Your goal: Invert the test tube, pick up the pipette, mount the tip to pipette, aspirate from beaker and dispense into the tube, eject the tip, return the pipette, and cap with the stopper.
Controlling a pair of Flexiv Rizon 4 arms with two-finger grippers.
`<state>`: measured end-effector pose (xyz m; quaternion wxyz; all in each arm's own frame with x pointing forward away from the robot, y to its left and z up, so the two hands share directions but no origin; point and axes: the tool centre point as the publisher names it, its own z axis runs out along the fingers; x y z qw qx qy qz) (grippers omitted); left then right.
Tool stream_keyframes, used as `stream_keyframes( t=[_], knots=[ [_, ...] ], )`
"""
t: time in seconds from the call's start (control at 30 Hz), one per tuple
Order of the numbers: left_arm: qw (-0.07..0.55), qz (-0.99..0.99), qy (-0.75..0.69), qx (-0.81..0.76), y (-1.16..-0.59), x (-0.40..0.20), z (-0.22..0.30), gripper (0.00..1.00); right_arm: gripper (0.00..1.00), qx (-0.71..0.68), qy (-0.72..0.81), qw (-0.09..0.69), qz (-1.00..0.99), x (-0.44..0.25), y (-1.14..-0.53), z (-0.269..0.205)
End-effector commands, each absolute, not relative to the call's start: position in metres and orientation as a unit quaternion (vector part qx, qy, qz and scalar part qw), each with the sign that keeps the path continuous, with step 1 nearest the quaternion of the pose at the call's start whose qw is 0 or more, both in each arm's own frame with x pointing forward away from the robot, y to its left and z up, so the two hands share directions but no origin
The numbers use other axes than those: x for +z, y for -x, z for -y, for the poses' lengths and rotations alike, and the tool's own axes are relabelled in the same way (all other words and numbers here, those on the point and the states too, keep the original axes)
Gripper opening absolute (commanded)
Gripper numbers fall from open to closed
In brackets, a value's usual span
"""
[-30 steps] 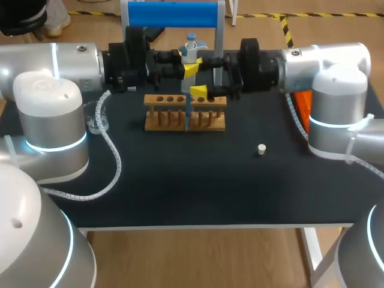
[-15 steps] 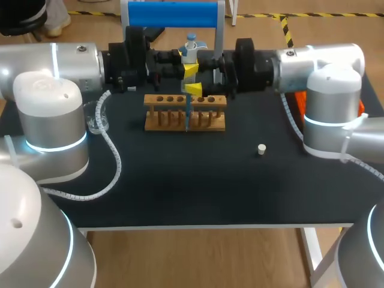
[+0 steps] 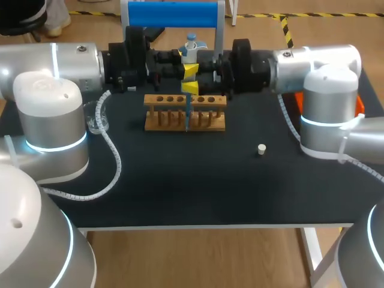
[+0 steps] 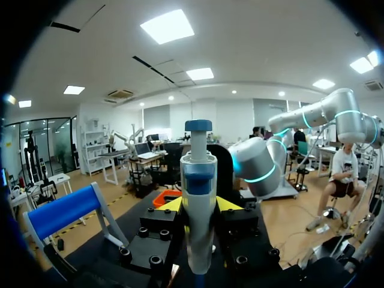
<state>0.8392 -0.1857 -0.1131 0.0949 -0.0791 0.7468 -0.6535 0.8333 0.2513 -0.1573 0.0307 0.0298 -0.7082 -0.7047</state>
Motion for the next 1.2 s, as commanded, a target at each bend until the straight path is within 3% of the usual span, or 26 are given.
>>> stream_keyframes(
  t=[0.03,0.2,0.3,0.33,0.83,0.87,0.9,0.93,1.2],
  knots=[
    [0.097,-0.745,0.080,-0.655,-0.839,-0.114,0.187,0.00,0.48,-0.707,-0.028,0.029,0.707,-0.158,-0.832,-0.253],
    [0.097,-0.745,0.080,-0.655,-0.839,-0.114,0.187,0.00,0.33,-0.708,-0.030,0.028,0.705,-0.157,-0.830,-0.254],
    [0.097,-0.745,0.080,-0.655,-0.839,-0.114,0.187,0.00,0.11,-0.709,-0.032,0.028,0.704,-0.156,-0.829,-0.254],
    [0.097,-0.745,0.080,-0.655,-0.839,-0.114,0.187,0.00,0.00,-0.710,-0.032,0.028,0.703,-0.156,-0.829,-0.254],
    [0.097,-0.745,0.080,-0.655,-0.839,-0.114,0.187,0.00,0.00,-0.709,-0.033,0.023,0.704,-0.159,-0.834,-0.245],
    [0.097,-0.745,0.080,-0.655,-0.839,-0.114,0.187,0.19,0.00,-0.709,-0.033,0.023,0.704,-0.159,-0.834,-0.245],
    [0.097,-0.745,0.080,-0.655,-0.839,-0.114,0.187,0.92,0.00,-0.709,-0.033,0.023,0.704,-0.159,-0.834,-0.244],
    [0.097,-0.745,0.080,-0.655,-0.839,-0.114,0.187,1.00,0.00,-0.709,-0.033,0.023,0.704,-0.159,-0.834,-0.244],
    [0.097,-0.745,0.080,-0.655,-0.839,-0.114,0.187,1.00,0.00,-0.709,-0.045,0.024,0.704,-0.159,-0.838,-0.221]
  ],
)
